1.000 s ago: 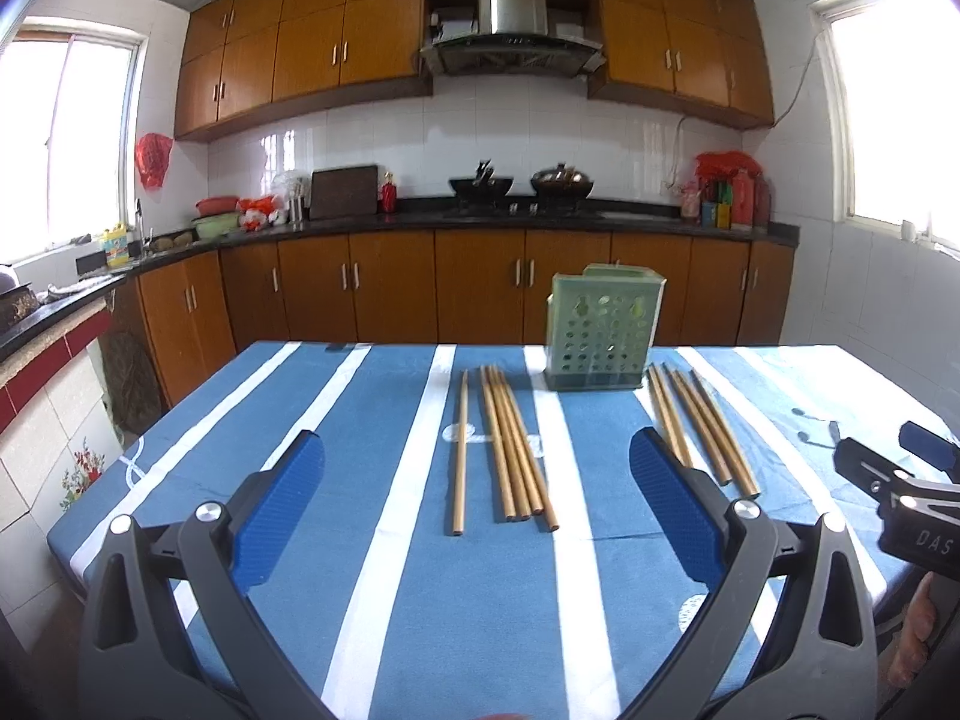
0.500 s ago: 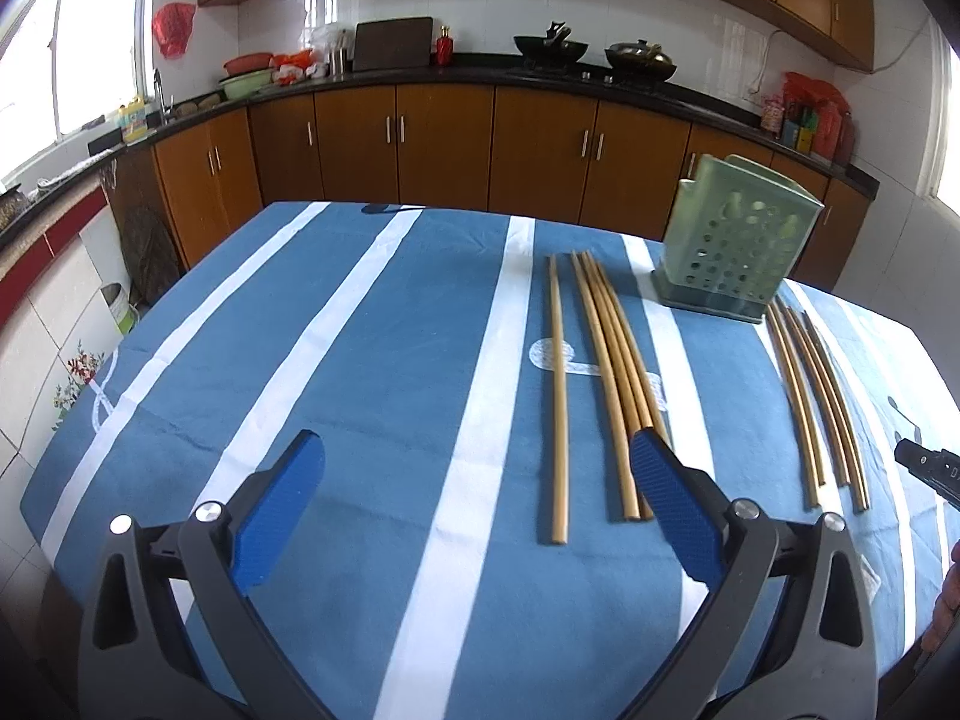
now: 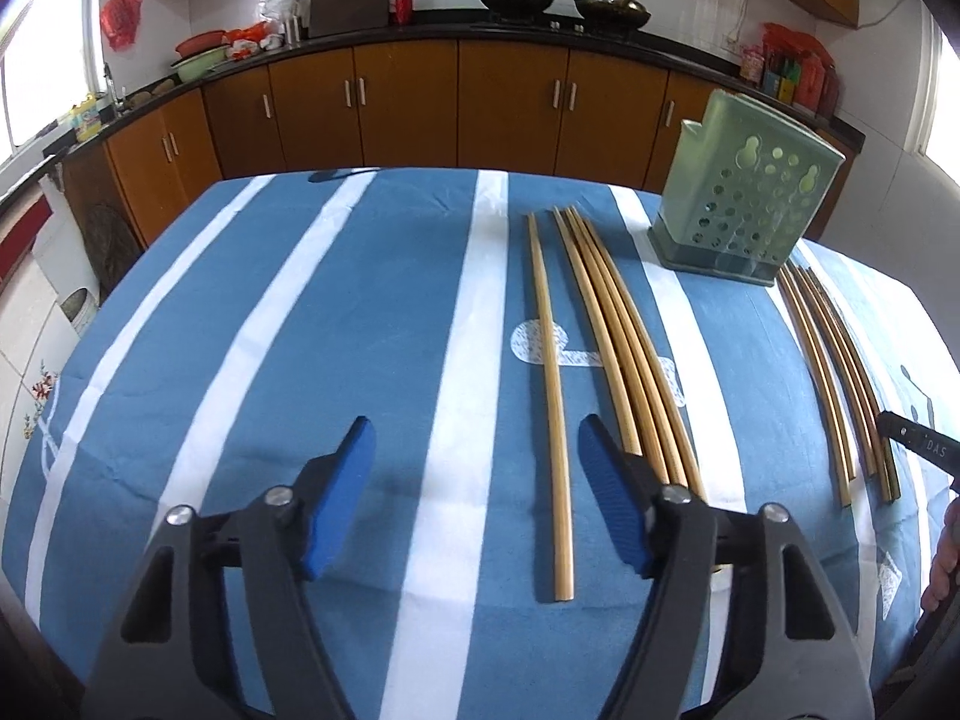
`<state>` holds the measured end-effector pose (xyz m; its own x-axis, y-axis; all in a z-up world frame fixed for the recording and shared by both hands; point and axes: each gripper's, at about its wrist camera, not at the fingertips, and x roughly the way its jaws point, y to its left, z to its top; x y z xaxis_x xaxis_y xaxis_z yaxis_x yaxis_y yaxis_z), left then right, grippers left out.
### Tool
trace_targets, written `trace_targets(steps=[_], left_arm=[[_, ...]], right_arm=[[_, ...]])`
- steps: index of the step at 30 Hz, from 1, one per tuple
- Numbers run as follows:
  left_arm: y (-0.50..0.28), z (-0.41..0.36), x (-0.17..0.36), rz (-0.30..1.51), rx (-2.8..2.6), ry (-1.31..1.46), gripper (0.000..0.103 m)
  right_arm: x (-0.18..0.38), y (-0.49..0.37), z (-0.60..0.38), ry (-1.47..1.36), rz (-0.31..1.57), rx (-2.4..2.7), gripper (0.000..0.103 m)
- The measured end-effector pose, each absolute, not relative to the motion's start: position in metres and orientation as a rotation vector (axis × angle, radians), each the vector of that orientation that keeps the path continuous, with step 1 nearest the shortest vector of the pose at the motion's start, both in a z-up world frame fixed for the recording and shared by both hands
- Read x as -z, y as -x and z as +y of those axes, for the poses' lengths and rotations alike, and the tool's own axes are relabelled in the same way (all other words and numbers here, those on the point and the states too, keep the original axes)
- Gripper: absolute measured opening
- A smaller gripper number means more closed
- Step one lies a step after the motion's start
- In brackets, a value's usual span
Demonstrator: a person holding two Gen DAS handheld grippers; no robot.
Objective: Organize utensils
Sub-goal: 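Close the left gripper on a wooden chopstick while the right gripper grasps another chopstick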
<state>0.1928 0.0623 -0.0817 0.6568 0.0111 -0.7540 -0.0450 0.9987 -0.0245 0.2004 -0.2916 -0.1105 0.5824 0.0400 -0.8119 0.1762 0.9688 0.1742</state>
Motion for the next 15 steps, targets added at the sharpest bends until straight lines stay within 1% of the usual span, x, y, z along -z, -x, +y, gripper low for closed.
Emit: trace_targets(steps=[1, 3, 7, 9, 10, 11, 12, 15], left_arm=[[-0.195, 0.061, 0.084, 0.864, -0.024, 0.04, 0.059], [-0.203, 0.058, 0.089, 0.891, 0.001, 0.038, 0.049], [-0.216, 0.051, 0.097, 0.931, 0.018, 0.018, 0.04], [-0.22, 0.048, 0.101, 0.944, 0.021, 0.008, 0.031], [-0.221, 0.047, 0.1, 0.942, 0.03, 0.009, 0.03], [-0.223, 0.045, 0.101, 0.948, 0.036, 0.001, 0.024], [-0.225, 0.043, 0.101, 0.952, 0.046, -0.003, 0.022], [-0.229, 0.036, 0.105, 0.96, 0.048, -0.026, 0.022]], right_arm=[[0.111, -0.201, -0.297, -0.257, 0.944, 0.094, 0.008], [0.111, -0.201, -0.306, -0.276, 0.94, 0.111, 0.008], [0.111, -0.203, -0.31, -0.265, 0.937, 0.108, 0.008], [0.111, -0.202, -0.308, -0.246, 0.932, 0.107, 0.008], [0.111, -0.203, -0.307, -0.237, 0.929, 0.106, 0.008], [0.111, -0.204, -0.307, -0.232, 0.928, 0.104, 0.008], [0.112, -0.205, -0.307, -0.23, 0.927, 0.103, 0.008], [0.111, -0.209, -0.309, -0.234, 0.927, 0.1, 0.008]])
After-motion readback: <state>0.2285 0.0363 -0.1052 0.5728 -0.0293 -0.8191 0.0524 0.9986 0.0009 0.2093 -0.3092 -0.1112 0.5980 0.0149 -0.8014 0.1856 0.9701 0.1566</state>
